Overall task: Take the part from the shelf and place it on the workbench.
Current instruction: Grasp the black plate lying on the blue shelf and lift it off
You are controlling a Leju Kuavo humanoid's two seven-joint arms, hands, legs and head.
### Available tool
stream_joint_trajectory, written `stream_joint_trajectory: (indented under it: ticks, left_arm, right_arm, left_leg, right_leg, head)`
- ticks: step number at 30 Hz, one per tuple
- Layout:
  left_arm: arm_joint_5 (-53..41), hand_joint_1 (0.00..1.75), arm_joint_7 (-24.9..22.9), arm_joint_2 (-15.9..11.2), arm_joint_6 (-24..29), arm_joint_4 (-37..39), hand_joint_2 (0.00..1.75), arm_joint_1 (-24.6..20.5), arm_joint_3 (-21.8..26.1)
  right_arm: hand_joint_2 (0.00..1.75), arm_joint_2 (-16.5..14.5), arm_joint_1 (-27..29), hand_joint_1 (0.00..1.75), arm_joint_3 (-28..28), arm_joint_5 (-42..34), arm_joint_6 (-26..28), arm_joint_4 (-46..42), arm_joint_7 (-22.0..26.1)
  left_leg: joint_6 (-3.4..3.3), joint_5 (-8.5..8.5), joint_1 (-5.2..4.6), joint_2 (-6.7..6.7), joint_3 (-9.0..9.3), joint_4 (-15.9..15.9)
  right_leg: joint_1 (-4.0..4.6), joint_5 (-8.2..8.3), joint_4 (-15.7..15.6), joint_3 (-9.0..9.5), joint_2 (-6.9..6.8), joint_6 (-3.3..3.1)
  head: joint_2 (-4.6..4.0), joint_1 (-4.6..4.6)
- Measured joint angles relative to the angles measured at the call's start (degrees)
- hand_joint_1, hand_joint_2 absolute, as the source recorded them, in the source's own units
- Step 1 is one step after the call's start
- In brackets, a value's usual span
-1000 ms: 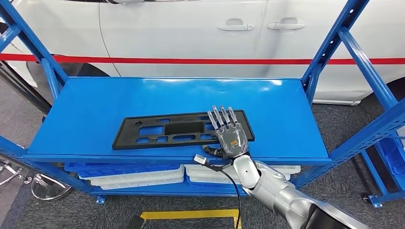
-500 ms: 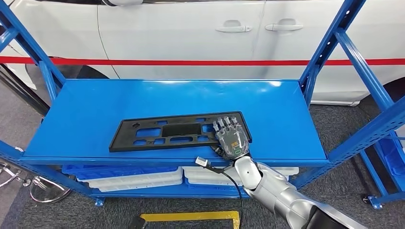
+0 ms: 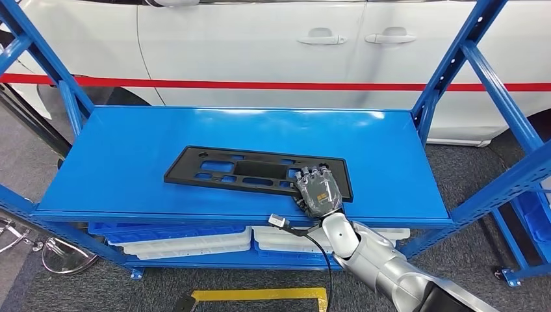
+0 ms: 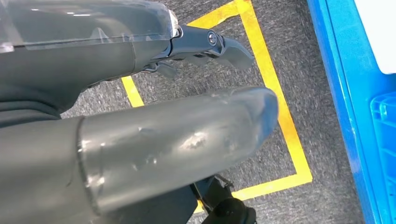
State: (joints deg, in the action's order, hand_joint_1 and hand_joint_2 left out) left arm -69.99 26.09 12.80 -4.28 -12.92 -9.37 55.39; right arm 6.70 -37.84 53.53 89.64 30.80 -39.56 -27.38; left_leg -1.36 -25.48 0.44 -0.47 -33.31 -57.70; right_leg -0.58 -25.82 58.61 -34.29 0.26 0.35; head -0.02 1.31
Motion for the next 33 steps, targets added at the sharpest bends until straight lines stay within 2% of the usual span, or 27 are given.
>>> stream_joint_trajectory:
  ticks: [2, 4, 5, 7, 8, 9, 10, 12, 14, 17, 19, 20, 22, 23, 24, 25, 26, 27, 29, 30, 31, 33]
  left_arm:
    - [0.0, 0.0, 0.1, 0.0, 0.0, 0.0, 0.0, 0.0, 0.0]
    - [0.0, 0.0, 0.1, 0.0, 0.0, 0.0, 0.0, -0.1, 0.0]
    - [0.0, 0.0, 0.1, -0.1, 0.0, 0.0, 0.0, -0.1, 0.0]
    - [0.1, 0.0, 0.1, -0.1, 0.0, 0.0, 0.0, 0.0, 0.0]
    - [0.1, 0.0, 0.1, -0.1, 0.0, 0.0, 0.0, 0.1, 0.0]
    - [0.2, 0.0, 0.1, -0.1, 0.0, 0.0, 0.0, 0.2, 0.0]
    - [0.3, 0.0, 0.1, -0.1, 0.0, 0.0, 0.0, 0.2, 0.0]
    - [0.3, 0.0, 0.2, -0.2, 0.0, 0.0, 0.0, 0.2, 0.0]
    - [0.5, 0.0, 0.2, -0.2, 0.0, 0.0, 0.0, 0.1, 0.0]
    - [0.9, 0.0, 0.3, -0.3, 0.1, 0.0, 0.0, 0.3, 0.0]
    - [1.2, 0.0, 0.3, -0.3, 0.3, 0.0, 0.0, 0.5, 0.0]
    - [1.4, 0.0, 0.3, -0.3, 0.3, 0.0, 0.0, 0.5, 0.0]
    - [1.6, 0.0, 0.3, -0.3, 0.4, 0.0, 0.0, 0.6, 0.0]
    - [1.7, 0.0, 0.3, -0.3, 0.4, 0.0, 0.0, 0.6, 0.0]
    - [1.8, 0.0, 0.3, -0.4, 0.4, 0.0, 0.0, 0.7, 0.0]
    - [1.9, 0.0, 0.3, -0.4, 0.4, 0.0, 0.0, 0.8, 0.0]
    - [2.1, 0.0, 0.4, -0.4, 0.5, 0.0, 0.0, 1.0, 0.0]
    - [2.3, 0.0, 0.4, -0.4, 0.7, 0.0, 0.0, 1.1, 0.0]
    - [2.7, 0.0, 0.7, -0.4, 1.0, 0.0, 0.0, 1.4, 0.0]
    - [3.0, 0.0, 0.8, -0.5, 1.2, 0.0, 0.0, 1.5, 0.0]
    - [3.2, 0.0, 1.0, -0.5, 1.3, 0.0, 0.0, 1.5, 0.0]
    - [3.5, 0.0, 1.2, -0.5, 1.3, 0.0, 0.0, 1.7, 0.1]
  right_arm:
    - [0.0, 0.0, 0.0, 1.75, -0.3, 0.0, 0.0, -0.2, 0.2]
    - [0.0, 0.1, 0.0, 1.75, -0.4, 0.0, 0.0, -0.4, 0.3]
    - [0.0, 0.1, 0.1, 1.75, -0.4, 0.0, 0.0, -0.5, 0.3]
    - [0.0, 0.2, 0.2, 1.75, -0.4, 0.0, 0.0, -0.5, 0.3]
    - [0.0, 0.2, 0.3, 1.75, -0.5, 0.0, 0.0, -0.5, 0.3]
    - [0.0, 0.2, 0.5, 1.75, -0.6, 0.0, 0.0, -0.6, 0.4]
    - [0.0, 0.2, 0.6, 1.75, -0.9, 0.0, 0.0, -0.6, 0.5]
    - [0.0, 0.3, 1.1, 1.75, -1.7, 0.0, 0.1, -0.8, 1.3]
    - [0.0, 0.3, 1.8, 1.75, -3.2, 0.0, 0.1, -1.2, 2.7]
    - [0.0, 0.0, 4.3, 1.75, -7.9, -0.3, 0.1, -3.8, 7.9]
    - [0.0, -1.0, 7.6, 1.75, -12.9, -1.7, 0.1, -7.4, 14.7]
    - [0.0, -1.8, 9.4, 1.75, -15.8, -3.1, 0.1, -9.5, 18.7]
    - [0.0, -3.8, 12.7, 1.75, -21.3, -5.6, 0.1, -13.3, 25.0]
    - [0.0, -4.6, 13.9, 1.75, -23.5, -6.8, 0.1, -14.8, 26.9]
    - [0.0, -5.4, 14.9, 1.75, -25.5, -8.2, 0.1, -16.1, 28.3]
    - [0.0, -6.1, 15.8, 1.75, -27.2, -10.3, 0.1, -17.3, 30.0]
    - [0.0, -6.8, 16.7, 1.75, -28.8, -13.1, 0.1, -18.7, 32.1]
    - [0.0, -7.5, 17.7, 1.75, -30.2, -16.6, 0.1, -20.2, 34.6]
    - [0.0, -9.2, 19.7, 1.75, -32.4, -24.4, 0.1, -23.8, 39.4]
    - [0.0, -10.1, 20.8, 1.75, -33.0, -28.1, 0.1, -25.8, 41.3]
    - [0.0, -11.0, 22.1, 1.75, -33.3, -31.3, 0.1, -27.8, 42.7]
    - [0.0, -12.2, 24.5, 1.75, -33.6, -35.2, 0.1, -31.2, 44.2]
  left_leg:
    - [0.62, -0.1, 0.01, 0.02, 0.03, 0.0]
    - [1.21, -1.68, 0.09, 0.07, -0.72, -2.0]
    - [1.46, -3.38, 0.19, 0.1, -1.91, -4.7]
    - [1.84, -7.09, 0.33, 0.13, -5.24, -12.3]
    - [1.97, -8.01, 0.4, 0.13, -6.5, -15.2]
    - [2.04, -7.78, 0.44, 0.14, -6.83, -16.0]
    - [2.05, -6.5, 0.5, 0.14, -6.07, -14.7]
    - [1.88, -2.73, 0.62, 0.18, -2.32, -7.2]
    - [1.53, -0.99, 0.5, 0.15, 0.67, -1.2]
    - [0.63, -0.92, 0.31, 0.05, 1.26, 0.2]
    - [-0.18, -0.57, 0.53, 0.09, 1.45, 0.6]
    - [-0.54, -0.42, 0.66, 0.15, 1.52, 0.8]
    - [-0.92, -0.4, 0.63, 0.25, 1.42, 0.8]
    - [-0.99, -0.43, 0.59, 0.25, 1.37, 0.8]
    - [-1.04, -0.48, 0.57, 0.18, 1.37, 0.7]
    - [-1.06, -0.55, 0.55, 0.06, 1.42, 0.7]
    - [-1.02, -0.65, 0.53, -0.11, 1.53, 0.6]
    - [-0.9, -0.78, 0.52, -0.27, 1.66, 0.6]
    - [-0.36, -1.1, 0.3, -0.38, 1.69, 0.4]
    - [-0.05, -1.23, 0.2, -0.33, 1.65, 0.3]
    - [0.29, -1.32, 0.12, -0.29, 1.62, 0.3]
    - [0.94, -1.68, 0.16, -0.23, 1.7, 0.2]
  right_leg:
    - [-0.03, 0.16, -0.3, 0.04, 0.06, -0.47]
    - [-0.36, 0.38, -0.7, 0.32, -0.07, -1.1]
    - [-0.5, 0.46, -0.9, 0.4, -0.17, -1.37]
    - [-0.48, 0.47, -0.9, 0.36, -0.29, -1.66]
    - [-0.48, 0.46, -0.9, 0.35, -0.29, -1.67]
    - [-0.49, 0.46, -0.9, 0.37, -0.27, -1.66]
    - [-0.52, 0.44, -0.9, 0.45, -0.23, -1.63]
    - [-0.54, 0.33, -0.8, 0.64, -0.14, -1.4]
    - [-0.33, 0.23, -0.6, 0.58, -0.03, -0.85]
    - [-0.16, 0.41, -0.7, 0.52, 0.07, 0.19]
    - [-0.24, -0.84, 0.6, 0.01, 0.02, 0.69]
    - [-0.28, -2.38, 2.9, -1.01, -0.01, 0.87]
    - [-0.31, -6.28, 10.5, -4.55, -0.06, 1.1]
    - [-0.33, -7.53, 14.1, -6.25, -0.07, 1.18]
    - [-0.34, -7.69, 15.9, -7.17, -0.08, 1.2]
    - [-0.34, -6.71, 15.5, -6.98, -0.08, 1.12]
    - [-0.32, -4.83, 12.8, -5.7, -0.09, 0.94]
    - [-0.25, -2.6, 8.6, -3.7, -0.09, 0.61]
    - [0.07, -0.08, 1.6, -0.51, -0.16, -0.05]
    - [0.23, 0.21, 0.0, 0.15, -0.16, -0.31]
    - [0.4, 0.0, -0.3, 0.22, -0.15, -0.49]
    - [0.21, 0.05, -0.5, 0.31, -0.09, -0.98]
  head:
    - [0.01, 0.01]
    - [0.0, 0.02]
    - [0.0, 0.03]
    - [-0.01, 0.04]
    - [-0.01, 0.04]
    - [-0.01, 0.03]
    - [-0.01, 0.04]
    - [-0.01, 0.03]
    - [-0.01, 0.02]
    - [-0.01, 0.01]
    - [-0.01, 0.0]
    - [-0.01, -0.01]
    - [0.0, -0.01]
    - [0.0, -0.01]
    - [0.0, -0.01]
    - [0.0, -0.01]
    - [-0.01, -0.01]
    - [-0.01, -0.02]
    - [-0.01, -0.01]
    - [-0.01, 0.0]
    - [-0.01, 0.0]
    - [0.0, 0.0]
